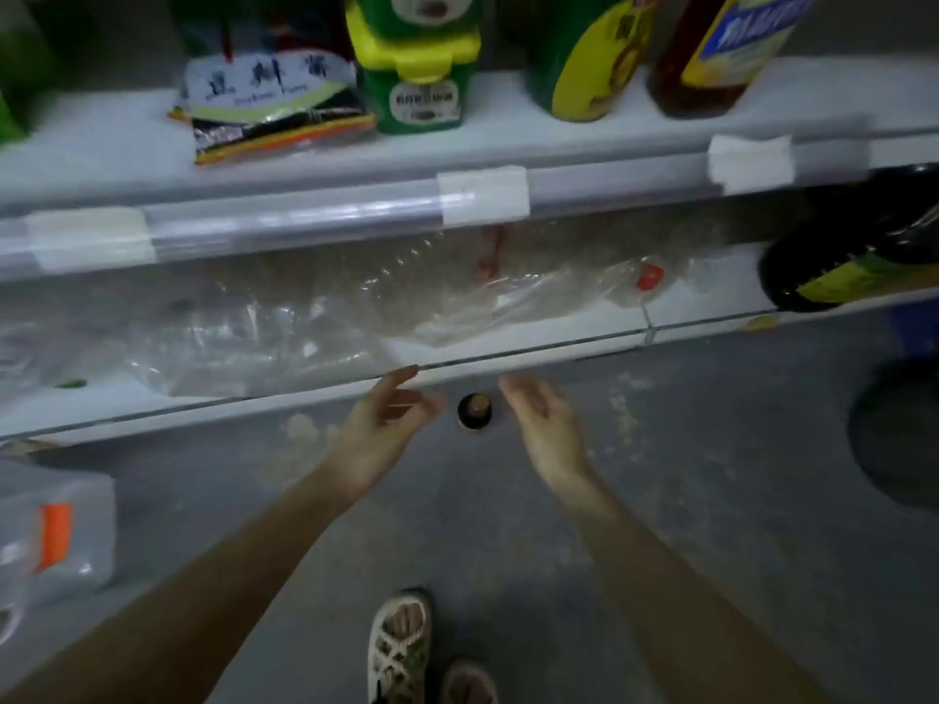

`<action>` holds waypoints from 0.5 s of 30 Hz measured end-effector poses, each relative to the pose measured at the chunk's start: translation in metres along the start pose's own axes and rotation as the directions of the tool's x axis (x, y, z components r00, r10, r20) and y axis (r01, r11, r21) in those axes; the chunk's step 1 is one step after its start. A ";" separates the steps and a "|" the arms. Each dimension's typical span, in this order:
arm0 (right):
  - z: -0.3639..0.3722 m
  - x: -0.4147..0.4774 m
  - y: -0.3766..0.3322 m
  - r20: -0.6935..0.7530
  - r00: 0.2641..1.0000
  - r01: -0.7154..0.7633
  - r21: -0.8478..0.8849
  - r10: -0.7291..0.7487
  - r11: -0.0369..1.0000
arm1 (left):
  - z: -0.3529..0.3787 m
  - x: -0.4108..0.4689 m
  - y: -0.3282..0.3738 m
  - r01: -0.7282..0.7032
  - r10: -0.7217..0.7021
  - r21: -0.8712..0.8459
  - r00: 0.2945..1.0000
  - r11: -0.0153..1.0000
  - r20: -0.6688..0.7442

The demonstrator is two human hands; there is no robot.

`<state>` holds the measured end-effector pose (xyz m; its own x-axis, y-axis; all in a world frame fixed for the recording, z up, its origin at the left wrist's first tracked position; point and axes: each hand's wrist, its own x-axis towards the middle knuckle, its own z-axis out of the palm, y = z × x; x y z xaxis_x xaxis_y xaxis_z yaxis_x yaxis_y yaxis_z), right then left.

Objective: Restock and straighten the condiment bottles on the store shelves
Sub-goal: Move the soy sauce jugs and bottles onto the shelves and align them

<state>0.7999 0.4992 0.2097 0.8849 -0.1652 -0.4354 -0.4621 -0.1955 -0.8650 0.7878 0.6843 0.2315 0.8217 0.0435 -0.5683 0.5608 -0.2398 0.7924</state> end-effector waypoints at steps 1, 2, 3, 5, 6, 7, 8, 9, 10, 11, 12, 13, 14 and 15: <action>0.008 0.012 0.025 -0.003 1.000 -0.002 -0.016 0.002 1.000 | 0.005 0.015 -0.024 0.005 -0.005 0.002 1.000 1.000 -0.003; 0.013 0.022 0.045 -0.004 1.000 -0.007 -0.030 0.007 1.000 | 0.009 0.026 -0.040 0.024 -0.024 0.005 1.000 1.000 -0.007; 0.020 0.034 0.067 0.004 1.000 -0.015 -0.033 0.015 0.999 | 0.013 0.040 -0.062 0.035 -0.035 -0.003 0.999 0.999 -0.006; 0.034 0.055 0.109 0.023 0.999 -0.029 -0.071 0.030 0.997 | 0.021 0.065 -0.104 0.055 -0.055 -0.008 0.998 0.998 -0.006; 0.038 0.062 0.122 0.036 0.999 -0.035 -0.101 0.039 0.994 | 0.023 0.073 -0.117 0.063 -0.063 -0.004 0.998 0.998 -0.005; 0.043 0.072 0.140 0.047 0.997 -0.050 -0.120 0.056 0.992 | 0.026 0.085 -0.135 0.068 -0.068 -0.005 0.998 0.998 0.002; 0.048 0.083 0.156 0.056 0.996 -0.059 -0.119 0.066 0.991 | 0.030 0.097 -0.150 0.069 -0.069 0.000 0.998 0.998 0.000; 0.052 0.092 0.168 0.063 0.996 -0.061 -0.107 0.068 0.992 | 0.034 0.107 -0.161 0.069 -0.069 -0.001 0.998 0.998 0.007; 0.057 0.101 0.181 0.064 0.996 -0.060 -0.100 0.066 0.993 | 0.038 0.118 -0.175 0.071 -0.071 -0.003 0.997 0.997 0.004; 0.062 0.110 0.192 0.061 0.996 -0.056 -0.088 0.061 0.995 | 0.042 0.128 -0.185 0.074 -0.074 -0.015 0.997 0.997 0.001; 0.066 0.118 0.202 0.062 0.997 -0.046 -0.067 0.051 0.997 | 0.046 0.138 -0.195 0.076 -0.076 -0.016 0.997 0.997 -0.002; 0.070 0.126 0.212 0.065 0.997 -0.042 -0.034 0.044 0.999 | 0.049 0.146 -0.203 0.078 -0.078 -0.021 0.997 0.997 -0.005; 0.075 0.134 0.222 0.067 0.997 -0.027 -0.019 0.028 0.999 | 0.052 0.154 -0.213 0.077 -0.077 -0.020 0.997 0.997 -0.005; 0.079 0.141 0.232 0.065 0.998 -0.010 -0.023 0.011 1.000 | 0.054 0.161 -0.221 0.073 -0.073 -0.017 0.997 0.997 -0.001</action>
<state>0.8225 0.5066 -0.0719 0.8815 -0.1046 -0.4605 -0.4721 -0.2163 -0.8546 0.7904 0.6921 -0.0469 0.7784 0.0625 -0.6247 0.6213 -0.2192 0.7522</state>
